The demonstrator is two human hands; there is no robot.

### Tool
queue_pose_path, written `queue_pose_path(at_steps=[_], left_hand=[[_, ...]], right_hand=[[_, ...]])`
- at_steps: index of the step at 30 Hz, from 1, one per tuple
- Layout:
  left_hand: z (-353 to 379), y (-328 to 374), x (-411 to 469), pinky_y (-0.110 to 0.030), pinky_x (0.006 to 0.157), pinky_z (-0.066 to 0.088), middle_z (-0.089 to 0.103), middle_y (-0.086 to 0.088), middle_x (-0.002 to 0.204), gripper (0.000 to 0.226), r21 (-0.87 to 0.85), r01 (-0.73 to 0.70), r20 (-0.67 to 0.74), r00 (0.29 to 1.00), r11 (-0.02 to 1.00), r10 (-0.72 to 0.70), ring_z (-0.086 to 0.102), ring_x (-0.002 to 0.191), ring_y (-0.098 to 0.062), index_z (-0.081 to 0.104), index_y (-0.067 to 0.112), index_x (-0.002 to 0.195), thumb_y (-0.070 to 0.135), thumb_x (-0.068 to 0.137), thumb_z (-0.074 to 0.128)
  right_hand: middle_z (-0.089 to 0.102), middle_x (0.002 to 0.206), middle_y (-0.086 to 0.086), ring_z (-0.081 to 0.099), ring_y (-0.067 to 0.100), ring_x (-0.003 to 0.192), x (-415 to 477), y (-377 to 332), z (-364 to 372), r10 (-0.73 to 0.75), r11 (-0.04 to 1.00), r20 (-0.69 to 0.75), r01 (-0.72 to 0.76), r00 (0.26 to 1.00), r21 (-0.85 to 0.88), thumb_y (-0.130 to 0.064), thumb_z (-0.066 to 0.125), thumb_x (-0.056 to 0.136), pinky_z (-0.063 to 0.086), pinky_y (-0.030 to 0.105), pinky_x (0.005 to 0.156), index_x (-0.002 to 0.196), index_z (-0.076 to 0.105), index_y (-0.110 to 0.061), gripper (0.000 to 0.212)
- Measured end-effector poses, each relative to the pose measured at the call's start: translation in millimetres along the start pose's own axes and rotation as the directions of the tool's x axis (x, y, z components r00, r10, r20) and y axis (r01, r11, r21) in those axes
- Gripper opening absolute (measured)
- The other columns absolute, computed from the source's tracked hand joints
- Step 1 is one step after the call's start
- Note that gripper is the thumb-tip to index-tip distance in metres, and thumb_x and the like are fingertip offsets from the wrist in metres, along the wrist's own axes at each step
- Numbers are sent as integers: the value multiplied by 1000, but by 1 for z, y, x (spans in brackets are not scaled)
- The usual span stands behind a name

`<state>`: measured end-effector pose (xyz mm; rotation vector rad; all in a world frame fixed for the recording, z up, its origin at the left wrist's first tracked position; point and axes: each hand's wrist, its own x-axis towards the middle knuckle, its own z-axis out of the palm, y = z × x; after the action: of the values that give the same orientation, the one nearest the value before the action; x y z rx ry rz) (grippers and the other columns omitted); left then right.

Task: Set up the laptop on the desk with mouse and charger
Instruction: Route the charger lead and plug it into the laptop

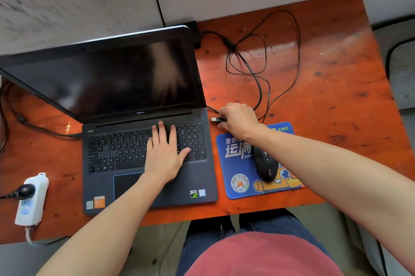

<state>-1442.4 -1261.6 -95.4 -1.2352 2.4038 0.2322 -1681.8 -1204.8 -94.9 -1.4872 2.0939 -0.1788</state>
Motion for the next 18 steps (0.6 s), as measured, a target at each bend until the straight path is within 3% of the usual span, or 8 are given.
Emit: queue_pose_path(at_steps=[8, 11, 18], left_hand=[[2, -1, -1, -49, 115, 21, 6, -23, 159, 80, -10, -1, -13, 1000, 1000, 1, 7, 146, -38, 17, 11, 152, 61, 92, 35], [3, 0, 0, -48, 116, 20, 6, -22, 159, 80, -2, -1, -14, 1000, 1000, 1, 7, 146, -38, 17, 12, 152, 62, 92, 34], [5, -1, 0, -47, 116, 18, 5, -21, 159, 80, 1, 2, -18, 1000, 1000, -2, 6, 147, -37, 16, 12, 152, 62, 92, 32]], right_hand=[[64, 104, 5, 63, 35, 91, 8, -10, -1, -136, 969, 24, 138, 990, -204, -29, 71, 80, 35, 35, 64, 101, 61, -15, 27], [62, 103, 4, 62, 34, 90, 4, -7, 3, -135, 980, 29, 138, 990, -143, -30, 70, 80, 37, 36, 64, 102, 60, -16, 28], [64, 100, -1, 61, 29, 91, 7, -2, 7, 18, 996, -22, -16, 1000, 92, -36, 76, 77, 37, 34, 70, 94, 64, -22, 25]])
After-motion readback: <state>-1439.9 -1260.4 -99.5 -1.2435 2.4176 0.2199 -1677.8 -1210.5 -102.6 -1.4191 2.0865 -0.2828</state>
